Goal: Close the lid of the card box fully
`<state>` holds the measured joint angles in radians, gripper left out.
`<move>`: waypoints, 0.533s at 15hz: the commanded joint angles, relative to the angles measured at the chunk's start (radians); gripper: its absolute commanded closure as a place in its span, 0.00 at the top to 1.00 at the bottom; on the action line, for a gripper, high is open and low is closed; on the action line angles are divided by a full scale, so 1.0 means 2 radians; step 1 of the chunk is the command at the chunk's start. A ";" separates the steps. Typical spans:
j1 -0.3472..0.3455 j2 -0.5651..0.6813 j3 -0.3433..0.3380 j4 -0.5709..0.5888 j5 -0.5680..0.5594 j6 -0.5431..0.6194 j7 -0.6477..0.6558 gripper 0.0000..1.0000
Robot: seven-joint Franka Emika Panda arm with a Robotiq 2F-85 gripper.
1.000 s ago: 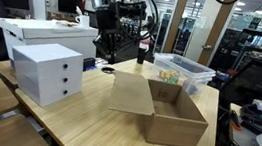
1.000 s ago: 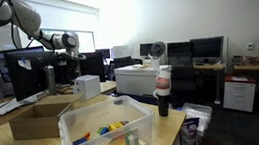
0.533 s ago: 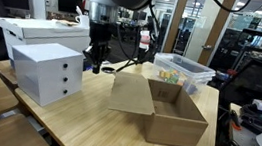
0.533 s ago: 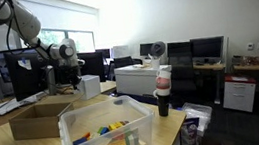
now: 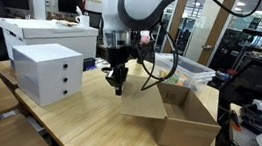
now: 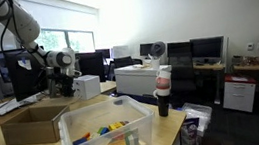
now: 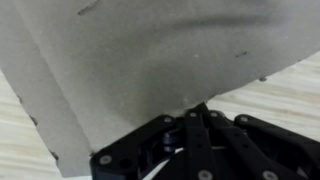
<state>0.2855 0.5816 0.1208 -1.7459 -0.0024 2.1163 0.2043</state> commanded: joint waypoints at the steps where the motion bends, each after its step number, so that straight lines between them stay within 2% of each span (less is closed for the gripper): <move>1: 0.002 -0.047 -0.009 -0.018 -0.001 -0.115 0.046 0.02; 8: 0.018 -0.059 -0.009 0.052 0.004 -0.373 0.157 0.02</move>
<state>0.3067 0.4753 0.1070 -1.6782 -0.0035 1.5295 0.4337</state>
